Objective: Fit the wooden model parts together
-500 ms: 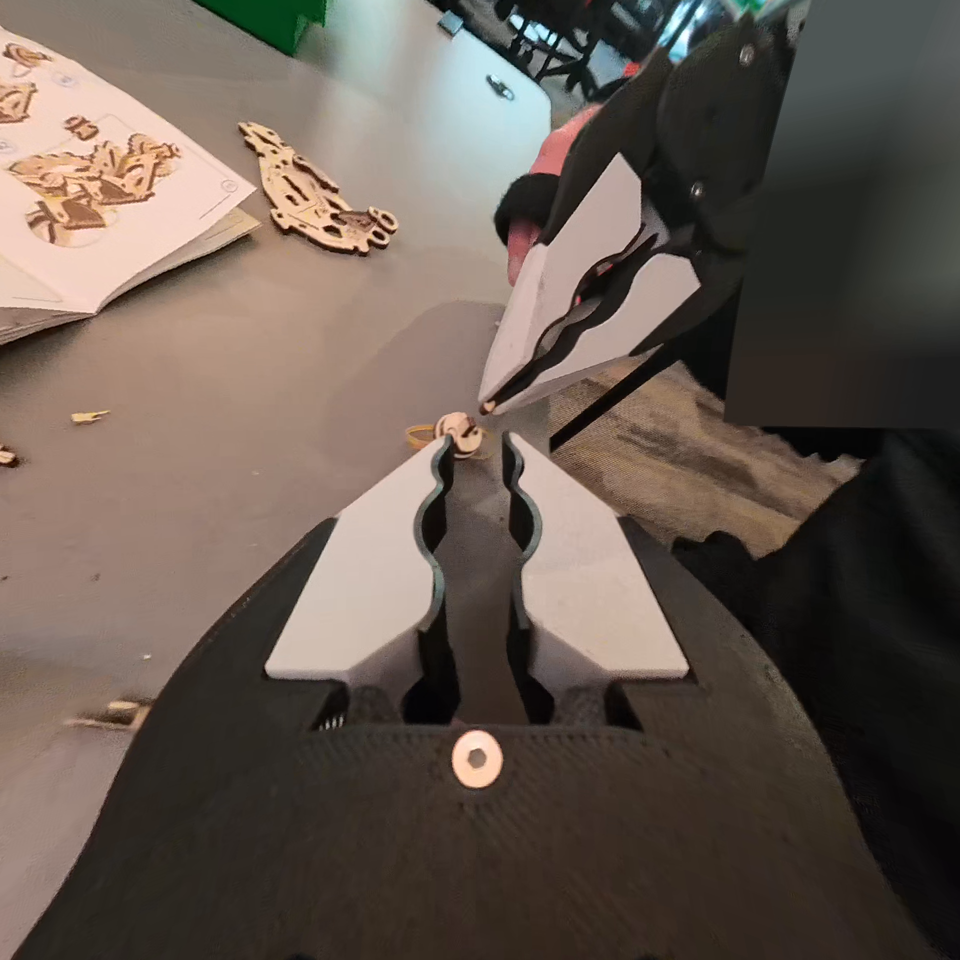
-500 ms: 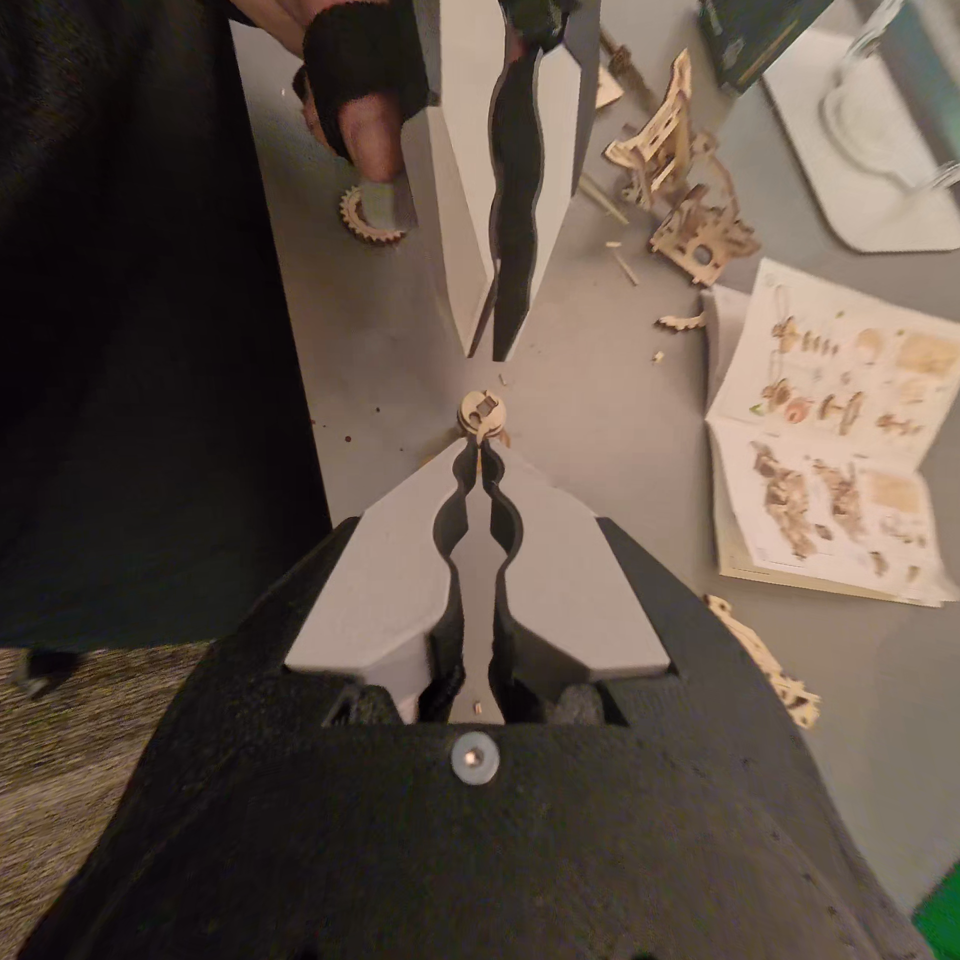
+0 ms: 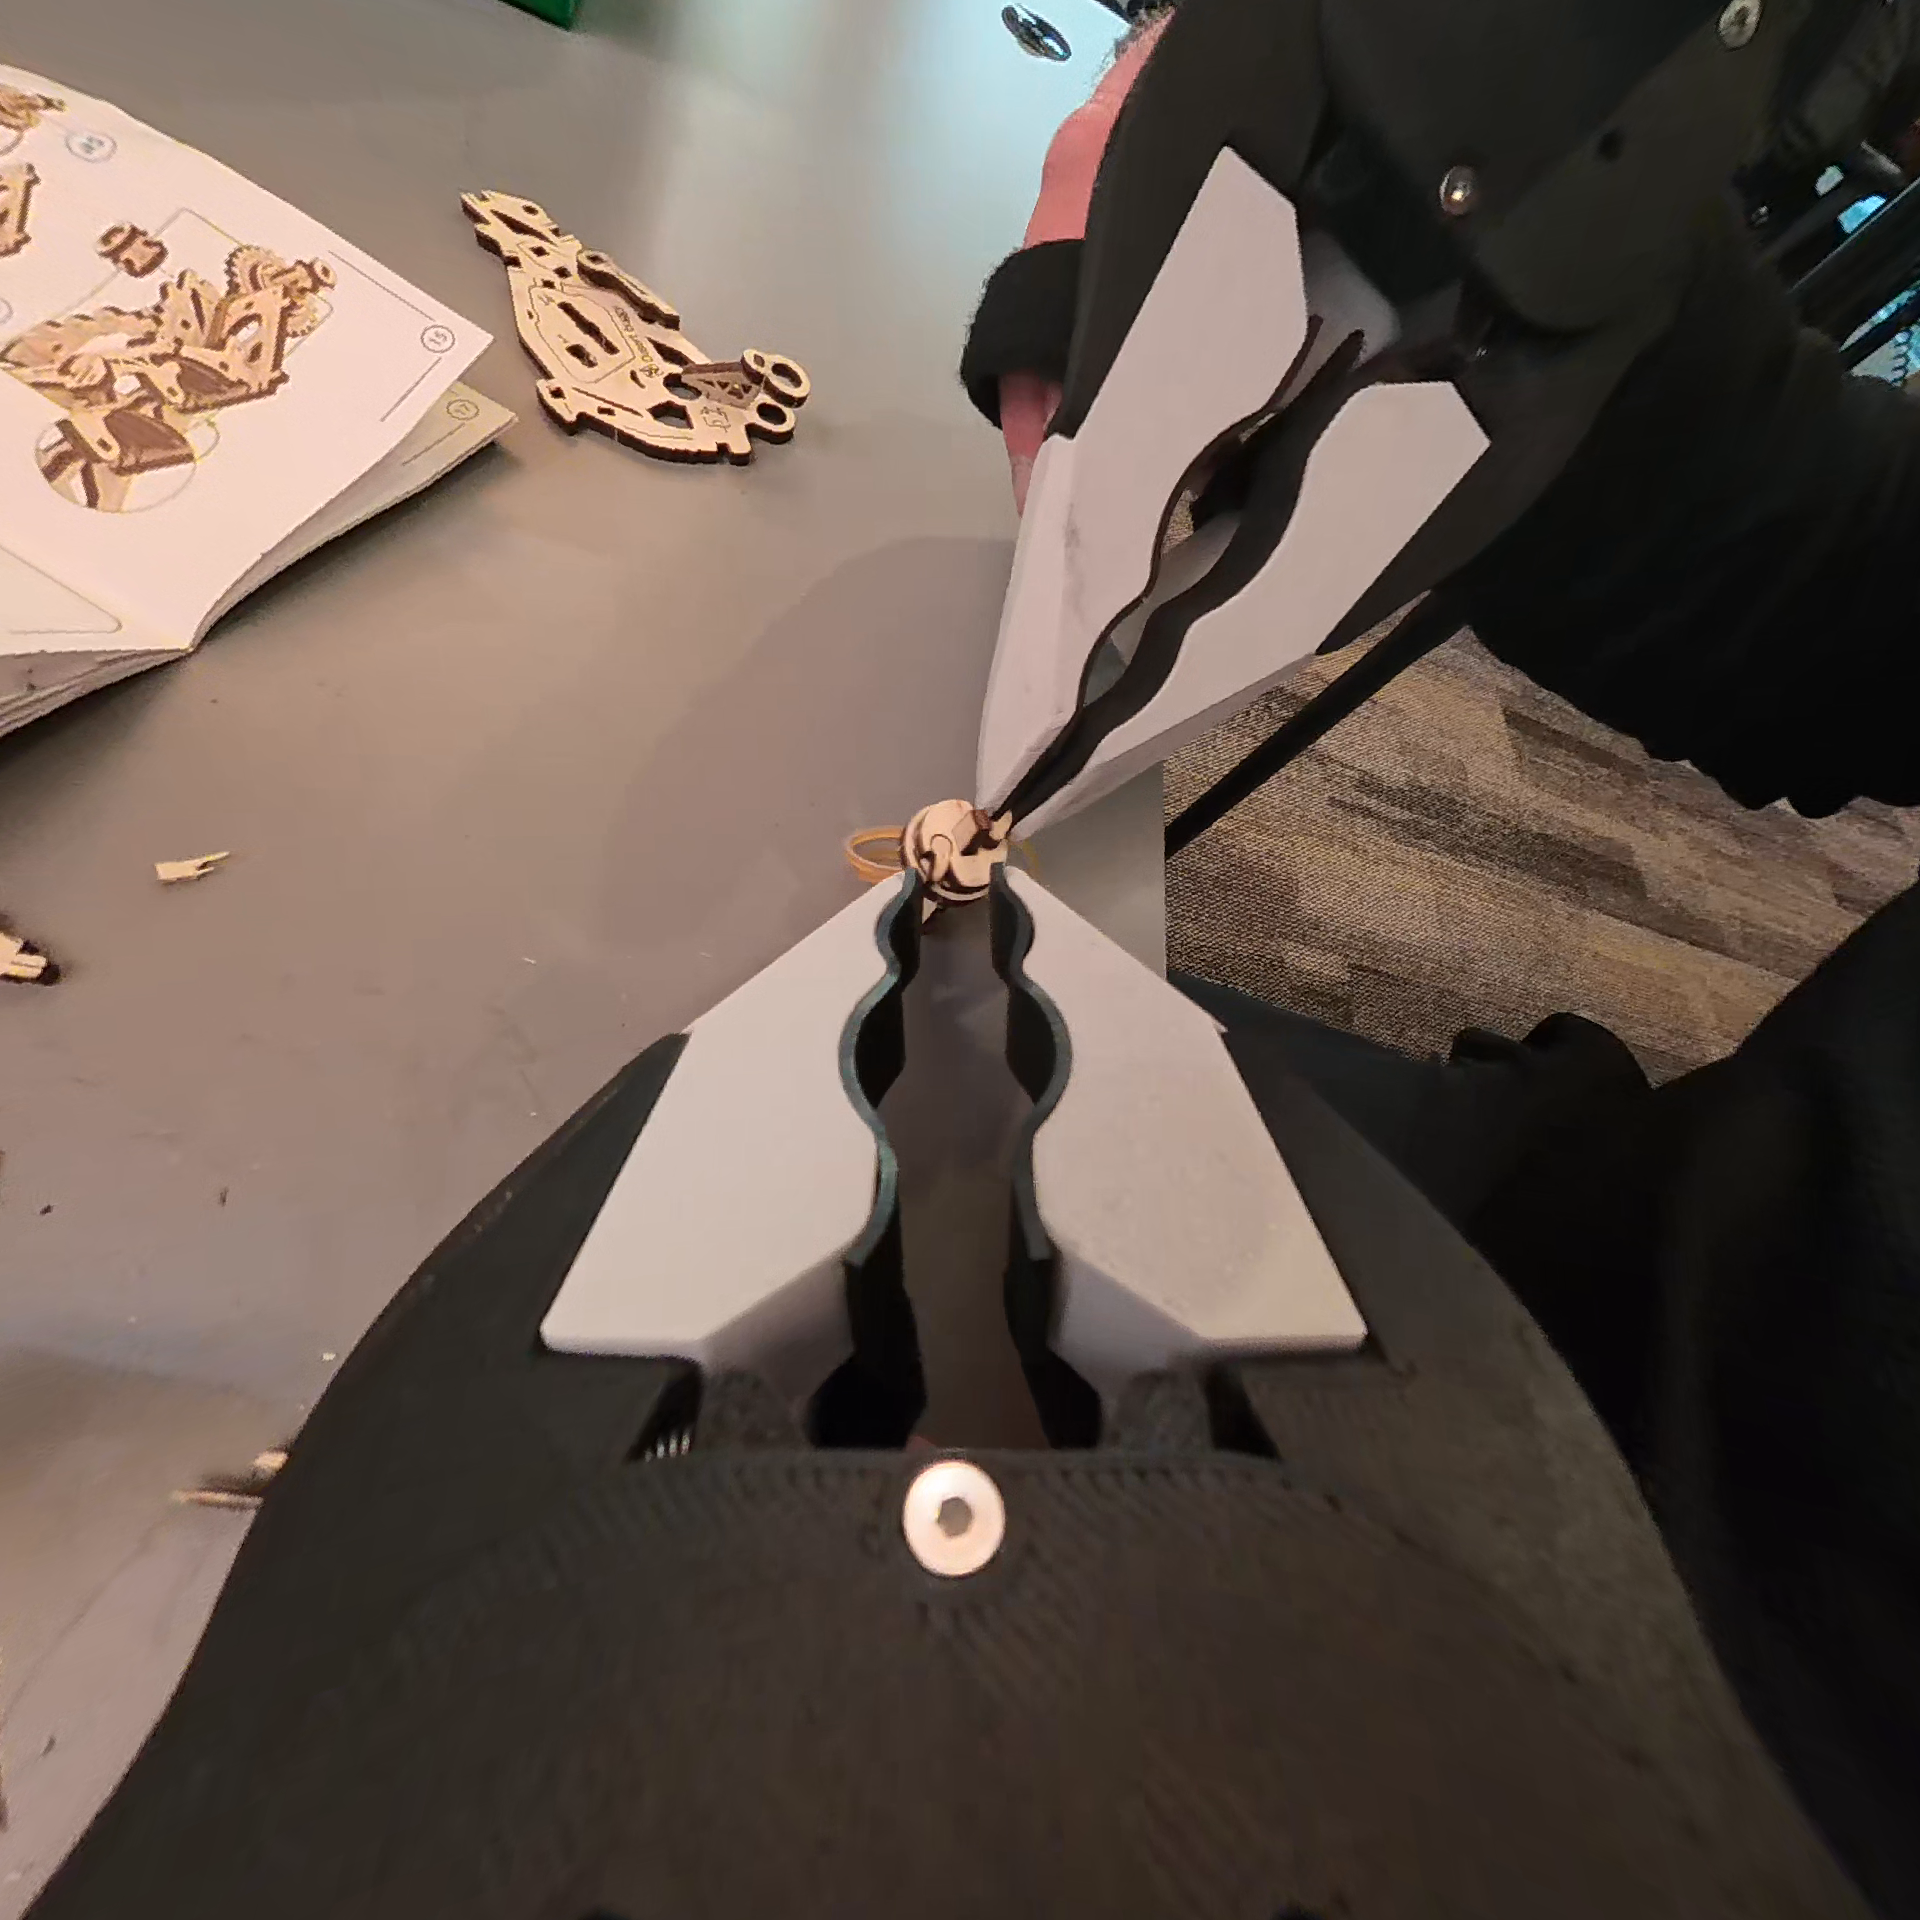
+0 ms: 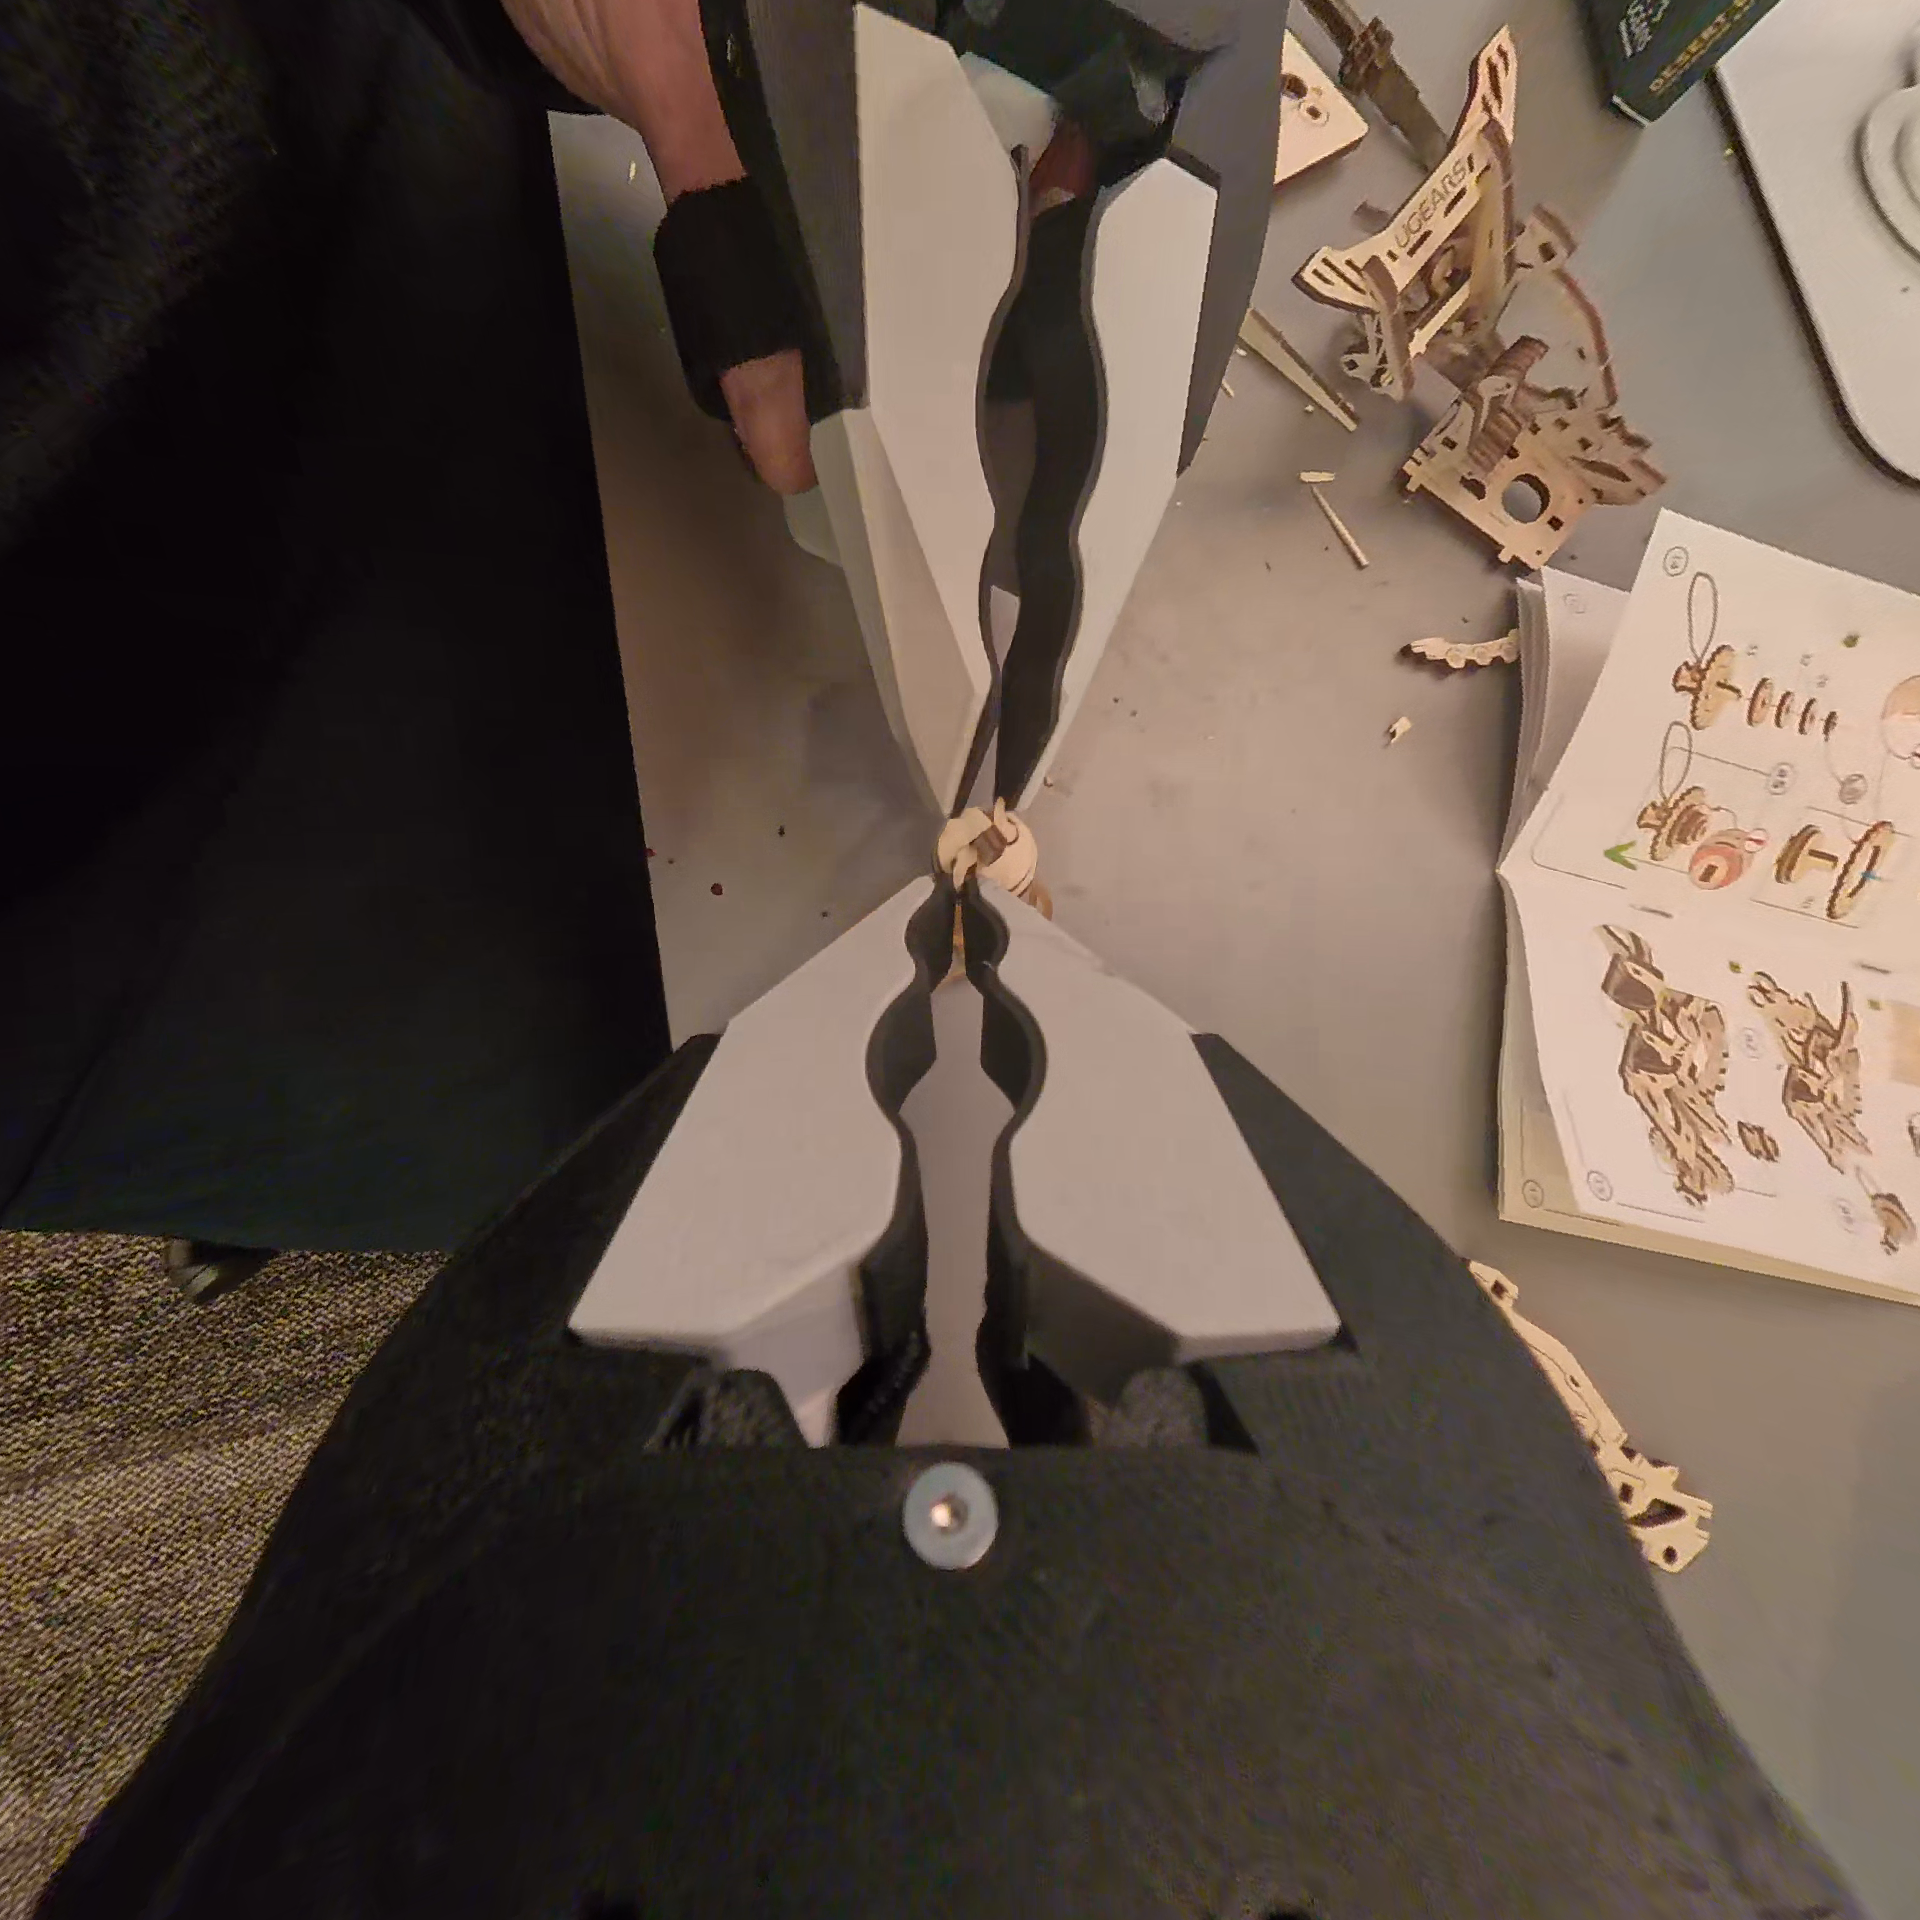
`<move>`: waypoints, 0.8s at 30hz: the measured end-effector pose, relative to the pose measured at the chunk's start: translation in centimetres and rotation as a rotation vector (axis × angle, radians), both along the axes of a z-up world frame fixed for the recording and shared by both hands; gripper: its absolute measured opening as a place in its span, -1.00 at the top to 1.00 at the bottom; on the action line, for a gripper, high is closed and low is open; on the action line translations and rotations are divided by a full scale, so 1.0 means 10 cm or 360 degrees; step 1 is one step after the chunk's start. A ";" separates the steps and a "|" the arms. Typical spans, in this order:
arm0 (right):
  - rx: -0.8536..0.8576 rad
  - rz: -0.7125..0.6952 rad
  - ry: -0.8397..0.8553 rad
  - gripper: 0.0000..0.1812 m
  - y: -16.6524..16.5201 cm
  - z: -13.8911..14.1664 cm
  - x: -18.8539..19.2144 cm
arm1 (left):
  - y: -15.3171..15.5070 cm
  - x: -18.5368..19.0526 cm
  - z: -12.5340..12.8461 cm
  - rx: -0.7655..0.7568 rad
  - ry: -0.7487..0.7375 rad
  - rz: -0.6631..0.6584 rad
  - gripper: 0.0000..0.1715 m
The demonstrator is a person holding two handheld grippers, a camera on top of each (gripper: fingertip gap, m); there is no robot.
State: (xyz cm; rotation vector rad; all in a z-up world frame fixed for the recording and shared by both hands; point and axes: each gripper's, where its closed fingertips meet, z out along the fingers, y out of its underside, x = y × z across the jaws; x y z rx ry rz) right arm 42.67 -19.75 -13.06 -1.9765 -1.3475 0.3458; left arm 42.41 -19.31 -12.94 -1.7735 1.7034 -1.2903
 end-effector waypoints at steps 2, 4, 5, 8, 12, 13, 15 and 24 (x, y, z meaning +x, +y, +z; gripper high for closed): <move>-0.0012 0.0002 -0.0014 1.00 0.00 0.00 0.00 | 0.00 0.00 0.00 0.0004 -0.0001 0.0001 0.88; -0.0034 -0.0002 -0.0023 1.00 0.00 0.00 0.00 | 0.00 0.00 0.00 0.0011 -0.0001 -0.0001 0.88; -0.0044 -0.0002 -0.0027 1.00 0.00 0.00 0.00 | 0.00 0.00 0.00 0.0014 -0.0001 -0.0001 0.88; -0.0065 -0.0012 -0.0039 1.00 0.00 0.00 0.01 | 0.00 0.00 0.00 0.0012 -0.0004 -0.0002 0.89; -0.0085 -0.0011 -0.0048 1.00 -0.01 -0.01 0.01 | 0.00 0.00 0.00 0.0011 -0.0008 -0.0003 0.89; -0.0090 -0.0011 -0.0049 1.00 -0.02 -0.01 0.01 | -0.01 0.00 0.00 0.0012 -0.0007 -0.0004 0.89; -0.0098 -0.0012 -0.0054 1.00 -0.02 -0.01 0.01 | -0.01 0.00 0.00 0.0012 -0.0008 -0.0007 0.89; -0.0140 -0.0027 -0.0046 1.00 -0.03 -0.01 0.01 | -0.01 0.01 0.00 0.0018 -0.0010 -0.0010 0.90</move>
